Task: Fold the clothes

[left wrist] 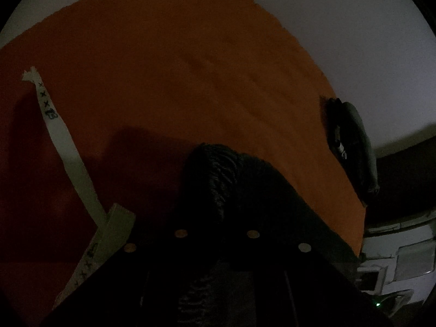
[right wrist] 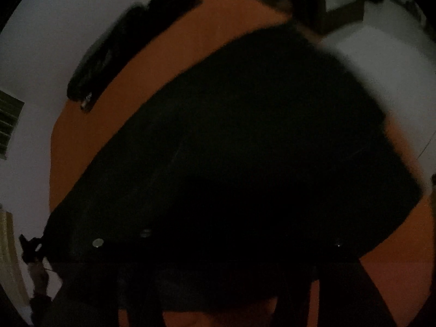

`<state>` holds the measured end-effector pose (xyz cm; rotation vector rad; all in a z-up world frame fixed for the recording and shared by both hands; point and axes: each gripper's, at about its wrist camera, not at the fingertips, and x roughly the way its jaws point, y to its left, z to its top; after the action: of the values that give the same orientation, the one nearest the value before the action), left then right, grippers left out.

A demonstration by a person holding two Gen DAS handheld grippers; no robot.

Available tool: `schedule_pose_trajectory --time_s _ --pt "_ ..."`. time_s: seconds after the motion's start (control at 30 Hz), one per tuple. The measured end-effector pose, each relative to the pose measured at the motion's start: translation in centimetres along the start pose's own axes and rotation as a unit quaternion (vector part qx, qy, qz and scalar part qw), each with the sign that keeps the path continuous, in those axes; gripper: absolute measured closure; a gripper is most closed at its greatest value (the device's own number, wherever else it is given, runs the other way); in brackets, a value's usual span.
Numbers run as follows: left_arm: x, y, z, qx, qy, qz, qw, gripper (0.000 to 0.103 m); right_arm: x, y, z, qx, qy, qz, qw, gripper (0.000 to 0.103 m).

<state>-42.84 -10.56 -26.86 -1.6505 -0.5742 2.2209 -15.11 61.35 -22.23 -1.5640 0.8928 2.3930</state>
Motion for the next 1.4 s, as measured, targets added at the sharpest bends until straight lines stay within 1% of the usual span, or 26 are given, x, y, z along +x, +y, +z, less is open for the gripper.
schedule_pose_trajectory --time_s 0.07,0.1,0.17,0.3,0.33,0.37,0.4,0.43,0.47,0.53,0.63,0.67,0.73,0.8,0.83,0.9,0.93,1.0,1.03,1.1,1.17,1.2,1.23,1.27,1.33,1.4 --pt "0.6 -0.4 0.3 -0.005 0.006 0.003 1.0 0.087 -1.1 -1.3 1.7 0.004 -0.028 -0.021 0.999 0.043" --pt "1.2 0.0 1.2 -0.009 0.008 0.003 0.9999 0.086 -0.9 -2.3 2.6 0.017 -0.041 -0.036 0.998 0.043" --pt "1.6 0.2 1.2 -0.01 0.011 0.006 0.9999 0.083 -0.2 -4.4 4.7 0.054 -0.057 -0.062 0.995 0.043" --pt "1.2 -0.4 1.0 -0.001 0.0 0.015 0.9999 0.084 2.0 -8.6 9.0 0.099 -0.059 -0.102 0.988 0.043" --pt "0.8 -0.4 0.8 0.007 -0.001 0.027 0.9996 0.088 3.0 -8.6 9.6 0.099 -0.052 -0.107 0.988 0.044" --pt "0.4 -0.4 0.6 0.014 -0.002 0.039 0.9991 0.092 3.7 -8.6 10.4 0.102 -0.047 -0.113 0.987 0.053" --pt "0.5 -0.7 0.6 0.014 -0.003 0.051 0.9986 0.092 3.8 -8.5 11.2 0.108 -0.051 -0.119 0.986 0.06" --pt "0.5 -1.1 0.6 0.013 -0.005 0.061 0.998 0.093 3.5 -8.2 11.0 0.111 -0.068 -0.125 0.984 0.083" --pt "0.3 -1.7 0.7 0.012 -0.01 0.062 0.9979 0.093 2.9 -7.9 11.0 0.111 -0.094 -0.121 0.982 0.092" --pt "0.0 -3.2 1.3 0.012 -0.019 0.059 0.998 0.093 1.4 -5.8 11.8 0.099 -0.144 -0.118 0.977 0.094" --pt "-1.2 -6.2 3.0 0.022 -0.037 0.039 0.9983 0.093 -0.7 -2.8 14.1 0.081 -0.179 -0.112 0.974 0.095" --pt "-1.8 -7.3 3.7 0.026 -0.046 0.029 0.9982 0.093 -1.3 -1.6 15.2 0.079 -0.189 -0.102 0.973 0.095" --pt "-3.6 -9.4 4.9 0.024 -0.071 -0.021 0.9969 0.093 -2.7 1.0 17.6 0.077 -0.208 -0.069 0.973 0.095" --pt "-5.4 -11.4 6.1 0.023 -0.098 -0.069 0.9926 0.093 -5.1 4.7 19.7 0.063 -0.24 -0.038 0.968 0.095" --pt "-5.9 -12.1 6.4 0.032 -0.114 -0.077 0.9899 0.093 -6.3 6.5 20.5 0.048 -0.263 -0.025 0.963 0.095" --pt "-6.5 -13.2 6.8 0.048 -0.147 -0.084 0.9843 0.092 -7.9 8.7 21.6 0.028 -0.302 -0.01 0.953 0.095" --pt "-6.6 -13.1 6.9 0.048 -0.164 -0.085 0.9816 0.092 -8.3 9.4 22.2 0.026 -0.317 -0.008 0.948 0.095" --pt "-5.6 -12.3 7.6 0.037 -0.179 -0.088 0.9792 0.092 -8.1 9.9 23.3 0.035 -0.333 -0.008 0.942 0.095" --pt "-4.8 -11.7 7.8 0.029 -0.181 -0.083 0.9796 0.092 -7.6 9.8 23.8 0.04 -0.333 -0.011 0.942 0.095" --pt "-2.1 -9.7 8.2 0.0 -0.163 -0.059 0.9849 0.092 -4.8 8.7 24.6 0.054 -0.298 -0.031 0.952 0.094" --pt "0.3 -7.8 8.7 -0.027 -0.135 -0.031 0.99 0.091 0.0 7.2 25.8 0.07 -0.236 -0.051 0.968 0.091" --pt "1.6 -7.0 9.0 -0.04 -0.111 -0.014 0.9929 0.089 2.4 6.4 26.3 0.079 -0.206 -0.059 0.974 0.09" --pt "2.9 -6.2 9.2 -0.052 -0.089 0.003 0.9947 0.086 4.8 5.8 26.6 0.086 -0.175 -0.073 0.978 0.082" --pt "3.5 -5.6 9.1 -0.064 -0.076 0.014 0.995 0.086 6.8 5.3 26.2 0.089 -0.143 -0.093 0.981 0.075" --pt "3.0 -4.8 8.7 -0.08 -0.07 0.015 0.9942 0.086 9.9 4.8 24.8 0.085 -0.089 -0.109 0.986 0.075" --pt "2.0 -4.7 8.5 -0.081 -0.063 0.008 0.9947 0.085 10.4 5.0 23.1 0.069 -0.08 -0.087 0.991 0.075"
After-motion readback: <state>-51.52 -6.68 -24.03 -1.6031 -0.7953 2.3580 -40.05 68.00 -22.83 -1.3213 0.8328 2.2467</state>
